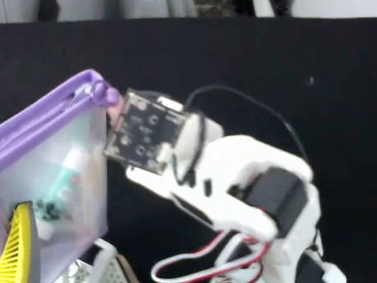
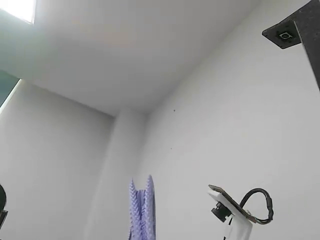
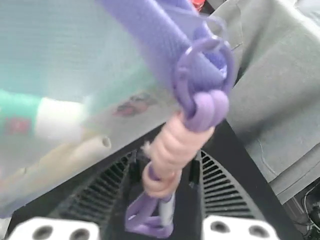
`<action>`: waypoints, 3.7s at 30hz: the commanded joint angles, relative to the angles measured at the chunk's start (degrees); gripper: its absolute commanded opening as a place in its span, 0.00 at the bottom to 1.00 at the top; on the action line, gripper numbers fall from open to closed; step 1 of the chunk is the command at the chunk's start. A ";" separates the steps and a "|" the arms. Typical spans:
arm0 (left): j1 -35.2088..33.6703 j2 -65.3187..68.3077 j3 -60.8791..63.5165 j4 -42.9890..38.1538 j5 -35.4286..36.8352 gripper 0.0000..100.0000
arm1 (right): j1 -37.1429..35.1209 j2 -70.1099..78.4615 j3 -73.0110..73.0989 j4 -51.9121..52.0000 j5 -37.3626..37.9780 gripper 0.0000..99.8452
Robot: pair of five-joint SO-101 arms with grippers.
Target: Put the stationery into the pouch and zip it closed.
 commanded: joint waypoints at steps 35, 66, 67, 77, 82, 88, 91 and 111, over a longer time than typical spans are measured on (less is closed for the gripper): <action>0.04 0.62 4.26 1.41 0.18 0.03 | 25.49 -11.65 -6.64 -4.57 0.00 0.01; -0.13 0.62 2.86 6.42 0.44 0.30 | 38.33 -7.16 0.40 -15.12 1.23 0.01; -0.13 0.62 2.86 6.42 0.53 0.29 | 44.31 -6.20 -0.31 -16.79 -2.90 0.01; -0.13 0.62 2.95 6.51 0.09 0.23 | 22.51 -3.91 4.97 -9.23 6.42 0.01; -0.13 0.62 2.95 6.59 0.09 0.19 | 28.66 0.13 4.00 -12.13 9.14 0.01; -0.13 0.62 2.33 8.26 0.09 0.22 | 32.53 0.57 0.13 -10.11 -2.02 0.01; -0.13 0.62 2.51 8.35 0.09 0.22 | 31.38 1.19 1.54 -10.02 5.71 0.01; 0.13 0.62 14.73 3.60 -7.65 0.22 | 27.87 -5.67 -3.38 -5.54 6.51 0.01</action>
